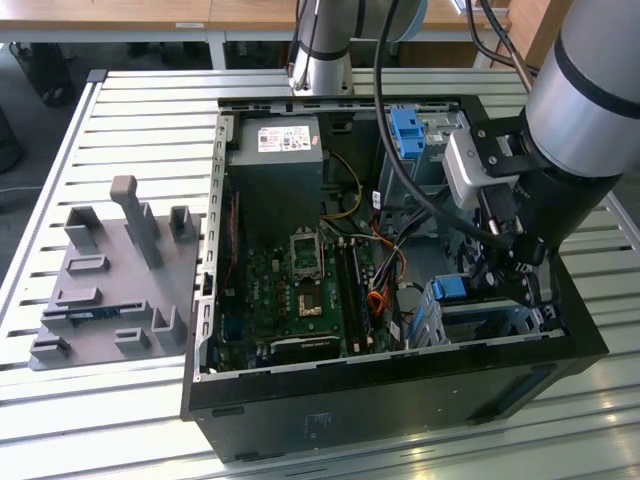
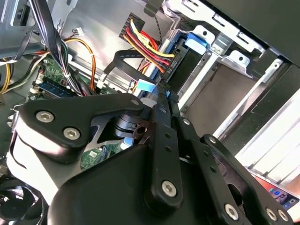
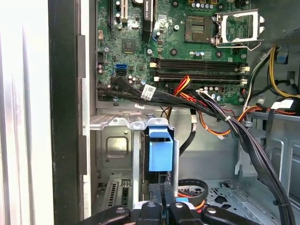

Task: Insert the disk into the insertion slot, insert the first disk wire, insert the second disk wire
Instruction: 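Insert the second disk wire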

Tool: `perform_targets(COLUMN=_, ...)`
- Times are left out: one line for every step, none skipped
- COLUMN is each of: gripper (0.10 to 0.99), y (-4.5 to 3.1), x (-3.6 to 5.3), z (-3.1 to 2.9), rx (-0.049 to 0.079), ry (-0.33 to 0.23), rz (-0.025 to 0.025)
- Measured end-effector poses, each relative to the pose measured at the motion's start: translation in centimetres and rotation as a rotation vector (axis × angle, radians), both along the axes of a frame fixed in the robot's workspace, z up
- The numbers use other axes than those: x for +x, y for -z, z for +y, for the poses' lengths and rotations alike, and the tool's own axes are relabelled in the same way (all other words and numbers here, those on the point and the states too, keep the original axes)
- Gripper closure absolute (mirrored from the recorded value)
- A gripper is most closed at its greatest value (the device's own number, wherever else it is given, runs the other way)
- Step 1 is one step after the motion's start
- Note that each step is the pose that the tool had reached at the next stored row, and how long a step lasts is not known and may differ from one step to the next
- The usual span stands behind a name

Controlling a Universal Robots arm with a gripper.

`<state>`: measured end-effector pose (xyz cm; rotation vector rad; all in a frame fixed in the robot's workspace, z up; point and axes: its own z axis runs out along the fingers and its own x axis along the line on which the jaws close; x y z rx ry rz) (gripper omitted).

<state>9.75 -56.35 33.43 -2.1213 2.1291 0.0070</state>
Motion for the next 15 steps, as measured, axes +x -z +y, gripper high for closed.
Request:
perform_targets(gripper=0.949, y=0.0, x=0.0, z=0.01, rx=0.0, ry=0.0, rz=0.0)
perform_targets(gripper=0.949, y=0.0, x=-0.02, z=0.02, rx=0.0, ry=0.0, rz=-0.0003)
perform_targets(gripper=0.949, y=0.0, x=-0.06, z=0.02, rx=0.0, ry=0.0, rz=-0.0014)
perform_targets(gripper=0.949, y=0.0, x=-0.11, z=0.02, rx=0.0, ry=0.0, rz=-0.003)
perform_targets(gripper=0.949, y=0.0, x=-0.1, z=0.02, rx=0.0, ry=0.0, rz=-0.0032)
perform_targets(gripper=0.949, y=0.0, x=-0.13, z=0.03, rx=0.0, ry=0.0, rz=-0.0044)
perform_targets(gripper=0.949, y=0.0, x=-0.17, z=0.03, rx=0.0, ry=0.0, rz=-0.0063)
perform_targets(gripper=0.949, y=0.0, x=-0.22, z=0.03, rx=0.0, ry=0.0, rz=-0.0099)
perform_targets(gripper=0.949, y=0.0, x=-0.3, z=0.03, rx=0.0, ry=0.0, rz=-0.0153)
perform_targets(gripper=0.949, y=0.0, x=-0.42, z=0.03, rx=0.0, ry=0.0, rz=-0.0213)
perform_targets(gripper=0.949, y=-0.01, x=-0.56, z=0.03, rx=0.0, ry=-0.001, rz=-0.027)
perform_targets(gripper=0.949, y=0.0, x=-0.7, z=0.03, rx=0.0, ry=-0.001, rz=-0.0322)
perform_targets(gripper=0.949, y=0.0, x=-0.82, z=0.05, rx=0.0, ry=-0.001, rz=-0.0363)
perform_targets(gripper=0.949, y=0.01, x=-0.87, z=0.09, rx=0.0, ry=-0.001, rz=-0.039)
perform_targets(gripper=0.949, y=0.02, x=-0.87, z=0.14, rx=0.0, ry=-0.002, rz=-0.0414)
